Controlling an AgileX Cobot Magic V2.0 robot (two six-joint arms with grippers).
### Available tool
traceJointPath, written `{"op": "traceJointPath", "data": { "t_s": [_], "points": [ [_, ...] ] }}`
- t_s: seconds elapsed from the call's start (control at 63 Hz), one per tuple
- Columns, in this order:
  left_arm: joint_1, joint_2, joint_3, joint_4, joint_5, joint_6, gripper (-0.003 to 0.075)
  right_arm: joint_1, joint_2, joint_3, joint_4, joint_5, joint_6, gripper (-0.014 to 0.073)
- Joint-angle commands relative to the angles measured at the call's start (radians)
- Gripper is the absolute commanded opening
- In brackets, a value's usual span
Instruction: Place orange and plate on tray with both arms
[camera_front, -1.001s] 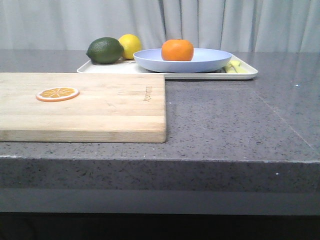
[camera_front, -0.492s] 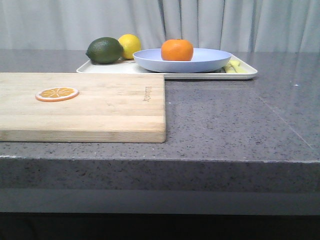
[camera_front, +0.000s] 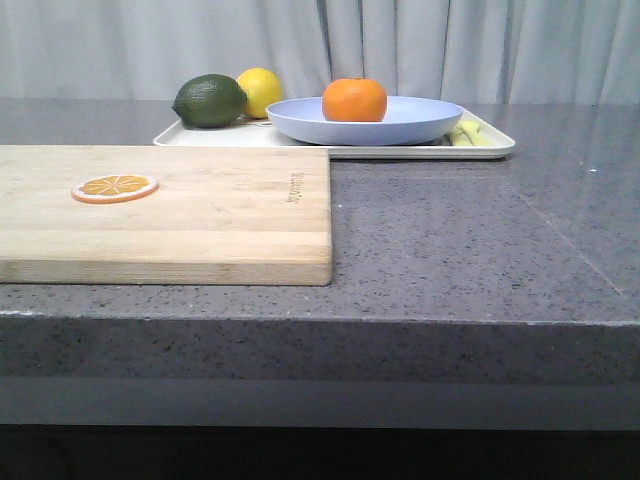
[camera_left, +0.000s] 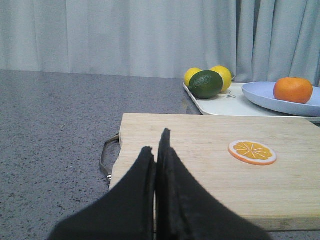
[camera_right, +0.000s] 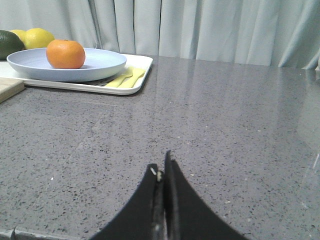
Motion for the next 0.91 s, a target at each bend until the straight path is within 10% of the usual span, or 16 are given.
{"op": "traceJointPath", "data": {
  "t_s": [0.0, 0.89],
  "points": [
    [0.000, -0.018, 0.027, -0.010, -0.080, -0.001, -0.0020, -0.005, -0.018, -0.026, 0.005, -0.089, -0.012, -0.0065],
    [0.000, -0.018, 0.027, -0.010, -0.080, -0.001, -0.0020, -0.005, -0.019, -0.022, -0.163, -0.132, 0.181, -0.0065]
  ]
}}
